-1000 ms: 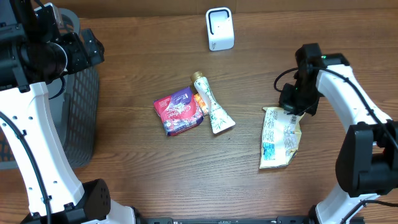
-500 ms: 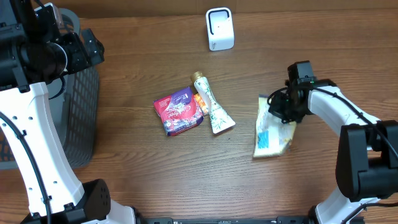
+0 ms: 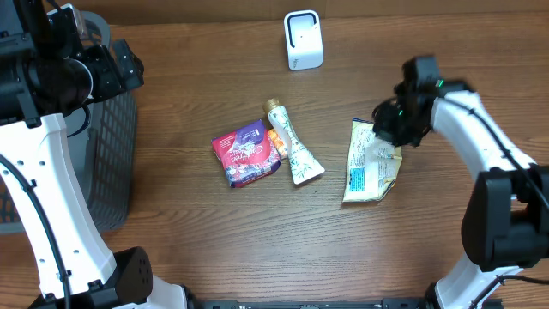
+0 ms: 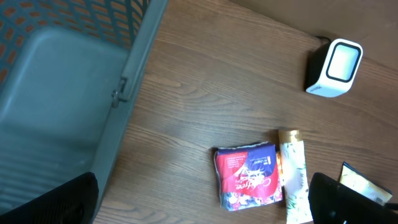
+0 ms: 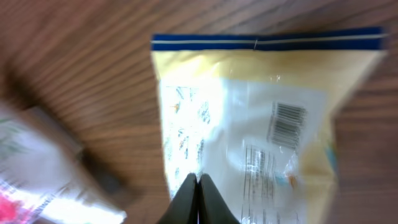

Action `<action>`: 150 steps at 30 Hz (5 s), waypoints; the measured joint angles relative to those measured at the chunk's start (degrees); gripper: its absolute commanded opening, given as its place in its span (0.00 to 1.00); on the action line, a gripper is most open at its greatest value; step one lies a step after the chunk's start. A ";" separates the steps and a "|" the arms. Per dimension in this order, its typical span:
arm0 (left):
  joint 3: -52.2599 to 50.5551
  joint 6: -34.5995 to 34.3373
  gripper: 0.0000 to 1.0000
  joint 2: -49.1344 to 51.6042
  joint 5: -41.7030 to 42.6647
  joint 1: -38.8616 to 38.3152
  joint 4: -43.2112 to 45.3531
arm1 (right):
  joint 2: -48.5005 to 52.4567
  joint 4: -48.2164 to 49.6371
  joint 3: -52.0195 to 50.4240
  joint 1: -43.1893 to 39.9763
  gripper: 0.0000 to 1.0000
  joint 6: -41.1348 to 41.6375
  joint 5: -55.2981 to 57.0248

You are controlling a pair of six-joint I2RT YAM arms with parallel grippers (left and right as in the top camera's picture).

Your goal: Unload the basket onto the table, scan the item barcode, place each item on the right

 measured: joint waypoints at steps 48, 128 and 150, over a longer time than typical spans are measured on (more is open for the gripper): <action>0.00 0.00 1.00 0.00 0.00 0.00 0.00 | -0.17 -27.67 -12.59 4.42 0.07 3.74 12.26; 0.00 0.00 1.00 0.00 0.00 0.00 0.00 | -0.79 -5.01 -15.04 3.56 0.04 4.55 8.90; 0.00 0.00 1.00 0.00 -0.02 0.00 0.02 | -0.44 -24.30 -7.13 5.25 0.17 0.81 7.69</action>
